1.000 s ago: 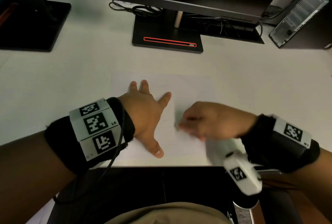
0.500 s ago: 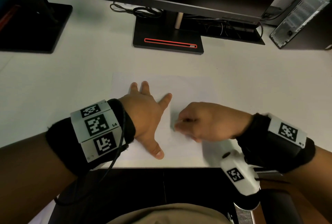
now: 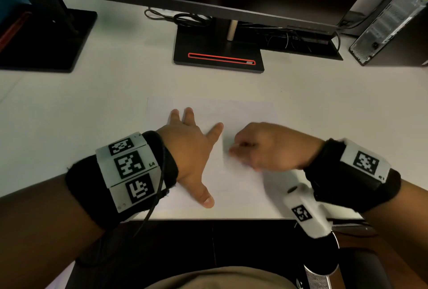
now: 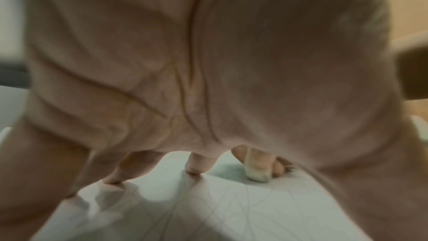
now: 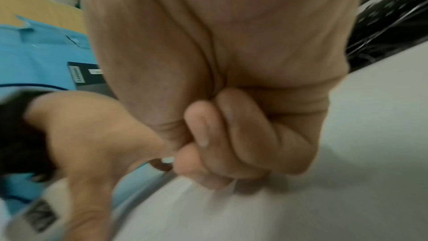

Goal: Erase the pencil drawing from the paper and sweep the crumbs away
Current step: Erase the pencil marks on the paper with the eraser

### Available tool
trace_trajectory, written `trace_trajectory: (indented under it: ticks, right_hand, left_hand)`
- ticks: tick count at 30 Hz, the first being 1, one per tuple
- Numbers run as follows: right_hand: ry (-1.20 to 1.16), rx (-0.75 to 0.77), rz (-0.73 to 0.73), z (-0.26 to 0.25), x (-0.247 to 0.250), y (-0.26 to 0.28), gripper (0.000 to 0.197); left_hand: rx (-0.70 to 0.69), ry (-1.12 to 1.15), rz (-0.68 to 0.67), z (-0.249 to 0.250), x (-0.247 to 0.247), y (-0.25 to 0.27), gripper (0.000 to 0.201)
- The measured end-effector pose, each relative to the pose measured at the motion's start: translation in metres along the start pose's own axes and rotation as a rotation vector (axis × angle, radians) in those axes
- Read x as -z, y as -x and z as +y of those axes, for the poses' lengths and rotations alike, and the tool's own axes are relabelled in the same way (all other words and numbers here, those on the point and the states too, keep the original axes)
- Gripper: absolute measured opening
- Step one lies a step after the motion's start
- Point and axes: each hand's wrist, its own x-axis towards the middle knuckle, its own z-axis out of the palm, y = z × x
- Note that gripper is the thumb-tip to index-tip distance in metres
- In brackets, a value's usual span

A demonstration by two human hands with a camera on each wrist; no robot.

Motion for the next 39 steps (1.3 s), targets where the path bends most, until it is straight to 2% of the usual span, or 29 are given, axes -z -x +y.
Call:
trace_trajectory:
  ticks: [2,5,7,9,11,13,15,19,21,23,27,30,32,34,36,39]
  right_hand:
    - [-0.016,0.02,-0.064,-0.004,-0.005,0.001,0.042]
    - [-0.095,-0.081,0.036,0.01,0.009,-0.006,0.045]
    - [-0.055,-0.062,0.058,0.009,0.008,-0.005,0.043]
    - [-0.011,-0.002,-0.015,0.001,-0.001,-0.002,0.041]
    - [-0.042,-0.01,-0.053,0.003,0.0,-0.002,0.043]
    - [-0.09,-0.073,0.019,0.012,0.01,-0.005,0.045]
    - [-0.056,-0.064,0.073,0.012,0.011,-0.006,0.044]
    - [-0.014,0.013,-0.022,-0.001,0.0,-0.005,0.042]
    - [-0.067,-0.059,0.038,0.008,0.009,-0.01,0.044]
    - [-0.051,-0.067,0.079,0.008,0.014,-0.013,0.043]
    - [-0.023,0.007,-0.042,-0.005,0.003,-0.01,0.044]
    - [-0.136,-0.08,0.022,0.007,0.015,-0.017,0.046]
    - [-0.113,-0.069,0.048,0.007,0.014,-0.017,0.044]
    - [-0.065,-0.018,-0.021,-0.001,0.005,-0.015,0.043]
    - [-0.103,-0.03,-0.062,-0.001,0.004,-0.015,0.044]
    - [-0.127,-0.109,0.072,0.011,0.019,-0.021,0.044]
  left_hand:
    - [-0.004,0.003,0.005,0.0,0.0,-0.001,0.155]
    - [-0.006,0.005,-0.003,0.0,0.0,0.0,0.154]
    - [-0.004,0.003,-0.003,0.0,0.0,0.001,0.154]
    - [-0.006,0.006,-0.001,0.0,0.0,0.001,0.154]
    - [-0.007,0.003,0.001,-0.001,0.0,0.0,0.154]
    - [-0.01,0.001,0.0,-0.001,-0.001,0.001,0.154]
    - [-0.008,-0.002,0.001,-0.001,-0.001,0.001,0.154]
    - [-0.005,-0.001,-0.002,-0.001,0.0,0.0,0.153]
    - [-0.004,-0.006,-0.001,0.0,0.0,0.0,0.153]
    - [-0.002,-0.012,0.0,0.0,-0.001,0.001,0.153]
    - [-0.003,-0.006,0.012,-0.001,-0.002,0.0,0.153]
    - [-0.011,-0.012,0.015,-0.002,-0.002,0.0,0.153]
    - [-0.008,-0.014,0.014,-0.002,-0.002,0.0,0.153]
    - [-0.004,-0.024,0.019,-0.003,-0.002,0.0,0.153]
    - [-0.005,-0.032,0.022,-0.003,-0.002,0.001,0.153]
    - [0.0,-0.035,0.028,-0.004,-0.002,0.003,0.158]
